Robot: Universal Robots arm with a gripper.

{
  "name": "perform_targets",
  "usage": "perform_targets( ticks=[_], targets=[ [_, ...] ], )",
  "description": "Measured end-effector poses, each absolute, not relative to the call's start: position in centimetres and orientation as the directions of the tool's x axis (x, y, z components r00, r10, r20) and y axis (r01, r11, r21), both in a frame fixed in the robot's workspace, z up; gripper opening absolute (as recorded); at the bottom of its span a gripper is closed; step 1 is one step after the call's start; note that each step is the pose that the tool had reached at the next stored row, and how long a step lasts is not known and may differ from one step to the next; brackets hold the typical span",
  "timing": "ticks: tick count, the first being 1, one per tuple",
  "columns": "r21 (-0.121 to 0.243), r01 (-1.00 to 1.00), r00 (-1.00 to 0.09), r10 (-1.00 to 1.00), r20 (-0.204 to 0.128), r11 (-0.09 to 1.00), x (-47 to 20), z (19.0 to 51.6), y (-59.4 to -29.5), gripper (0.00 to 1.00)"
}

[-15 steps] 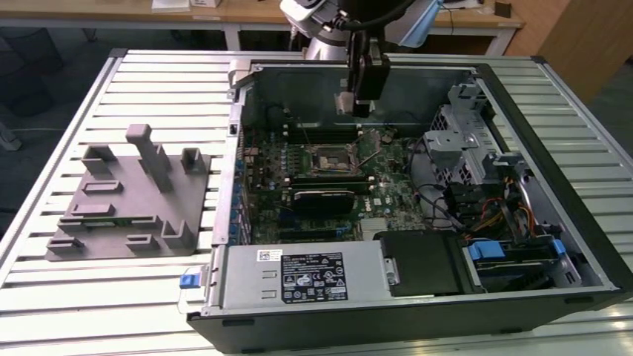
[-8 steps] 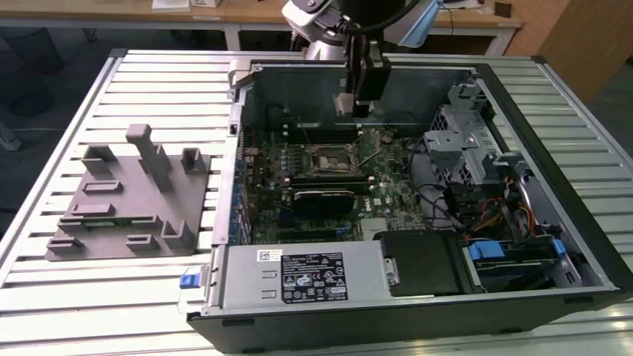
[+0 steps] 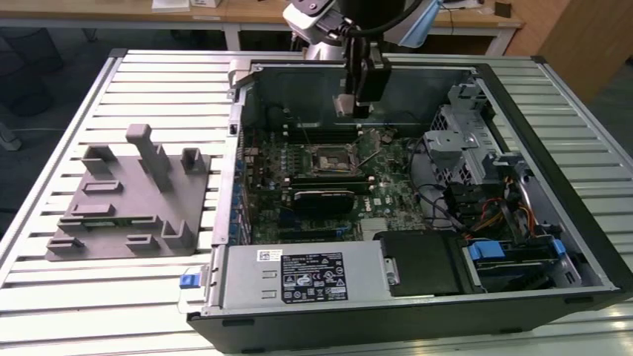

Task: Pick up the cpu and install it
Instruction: 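Place the cpu into insertion slot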

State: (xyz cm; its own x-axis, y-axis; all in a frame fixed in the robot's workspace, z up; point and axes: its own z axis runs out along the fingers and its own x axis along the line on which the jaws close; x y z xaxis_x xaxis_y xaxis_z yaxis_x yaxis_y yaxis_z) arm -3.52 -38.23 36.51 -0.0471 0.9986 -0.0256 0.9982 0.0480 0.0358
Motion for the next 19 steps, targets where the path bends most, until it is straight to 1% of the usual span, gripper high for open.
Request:
perform_targets(
  ticks=[19],
  targets=[
    [0.036,0.998,-0.047,0.999,-0.025,0.048,-3.5,34.5,-37.9,0.53]
  ],
)
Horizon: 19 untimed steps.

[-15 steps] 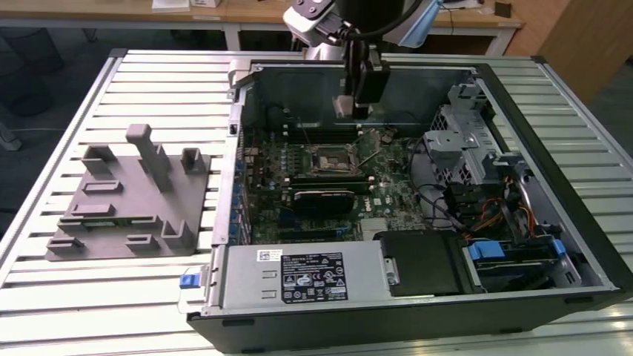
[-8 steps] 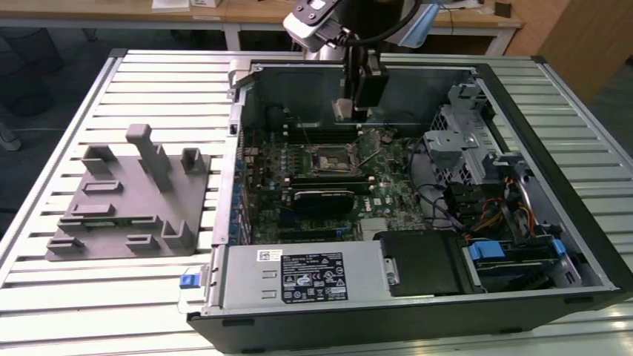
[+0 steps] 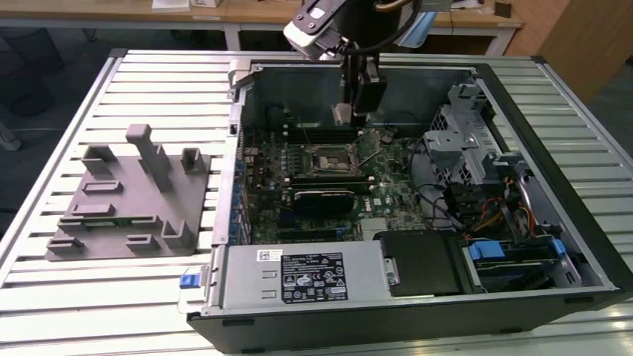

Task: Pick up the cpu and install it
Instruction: 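Place the cpu into insertion slot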

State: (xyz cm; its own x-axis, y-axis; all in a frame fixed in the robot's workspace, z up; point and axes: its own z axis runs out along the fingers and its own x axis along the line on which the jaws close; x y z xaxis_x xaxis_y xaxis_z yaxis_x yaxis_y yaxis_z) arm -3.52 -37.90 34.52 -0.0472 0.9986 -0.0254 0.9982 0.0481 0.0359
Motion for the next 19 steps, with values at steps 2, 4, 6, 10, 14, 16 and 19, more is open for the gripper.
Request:
perform_targets(
  ticks=[2,4,6,10,14,16,19],
  targets=[
    [0.036,0.998,-0.047,0.999,-0.025,0.048,-3.5,34.3,-37.9,0.53],
    [0.036,0.998,-0.055,0.998,-0.025,0.056,-3.6,34.0,-37.8,0.53],
    [0.036,0.997,-0.062,0.998,-0.026,0.063,-3.6,33.7,-37.7,0.53],
    [0.036,0.997,-0.063,0.998,-0.025,0.064,-3.6,33.0,-36.5,0.53],
    [0.036,0.997,-0.063,0.998,-0.025,0.064,-3.6,32.2,-36.0,0.53],
    [0.036,0.997,-0.063,0.998,-0.026,0.064,-3.6,31.9,-35.8,0.53],
    [0.036,0.997,-0.062,0.998,-0.026,0.063,-3.6,31.3,-35.4,0.53]
  ],
)
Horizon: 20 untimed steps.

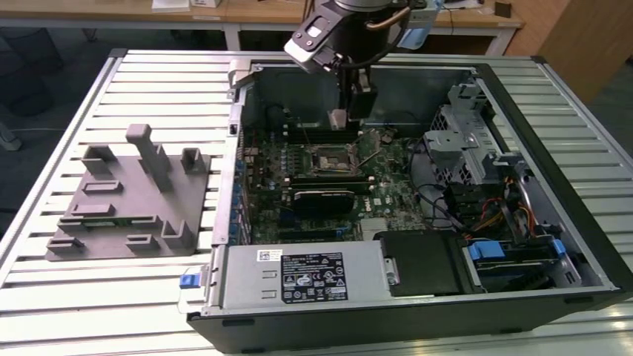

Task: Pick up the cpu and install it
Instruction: 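Place the cpu into insertion slot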

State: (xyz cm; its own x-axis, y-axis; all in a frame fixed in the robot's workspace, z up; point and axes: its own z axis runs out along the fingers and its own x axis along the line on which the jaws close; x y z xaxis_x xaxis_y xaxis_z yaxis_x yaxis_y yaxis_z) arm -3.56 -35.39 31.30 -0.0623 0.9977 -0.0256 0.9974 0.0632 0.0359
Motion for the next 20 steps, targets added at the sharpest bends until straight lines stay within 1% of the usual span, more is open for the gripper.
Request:
perform_targets(
  ticks=[3,8,20],
  targets=[
    [0.036,0.998,-0.059,0.998,-0.026,0.06,-3.6,30.8,-35.1,0.53],
    [0.036,0.999,-0.021,0.999,-0.026,0.022,-3.6,29.9,-34.9,0.53],
    [0.036,0.999,-0.033,0.999,-0.026,0.034,-3.7,27.7,-34.4,0.53]
  ],
)
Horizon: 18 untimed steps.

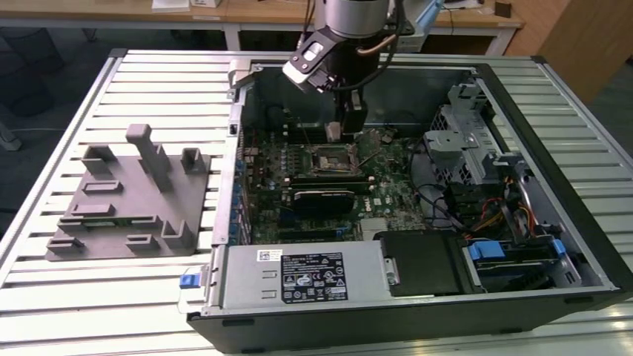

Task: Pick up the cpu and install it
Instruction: 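Place the cpu into insertion slot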

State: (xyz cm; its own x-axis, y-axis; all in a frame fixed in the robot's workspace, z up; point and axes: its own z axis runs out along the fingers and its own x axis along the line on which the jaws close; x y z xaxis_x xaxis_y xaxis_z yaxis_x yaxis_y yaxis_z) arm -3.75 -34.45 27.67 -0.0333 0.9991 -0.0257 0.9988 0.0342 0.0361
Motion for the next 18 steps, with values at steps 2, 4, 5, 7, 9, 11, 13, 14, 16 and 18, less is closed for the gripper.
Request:
perform_targets(
  ticks=[2,4,5,7,9,11,13,14,16,18],
  targets=[
    [0.036,0.999,-0.033,0.999,-0.026,0.034,-3.8,27.3,-34.4,0.53],
    [0.036,0.999,-0.033,0.999,-0.026,0.034,-3.7,26.9,-34.4,0.53],
    [0.036,0.999,-0.033,0.999,-0.026,0.034,-3.7,26.8,-34.4,0.53],
    [0.036,0.999,-0.033,0.999,-0.026,0.034,-3.7,26.5,-34.4,0.53],
    [0.036,0.999,-0.033,0.999,-0.026,0.034,-3.8,26.5,-34.4,0.53],
    [0.036,0.999,-0.033,0.999,-0.026,0.034,-3.8,26.4,-34.4,0.53],
    [0.036,0.999,-0.033,0.999,-0.026,0.034,-3.7,26.4,-34.4,0.53],
    [0.036,0.999,-0.033,0.999,-0.026,0.034,-3.7,26.4,-34.4,0.53],
    [0.036,0.999,-0.033,0.999,-0.026,0.034,-3.8,26.3,-34.4,0.53],
    [0.036,0.999,-0.033,0.999,-0.026,0.034,-3.7,26.3,-34.4,0.53]
  ],
)
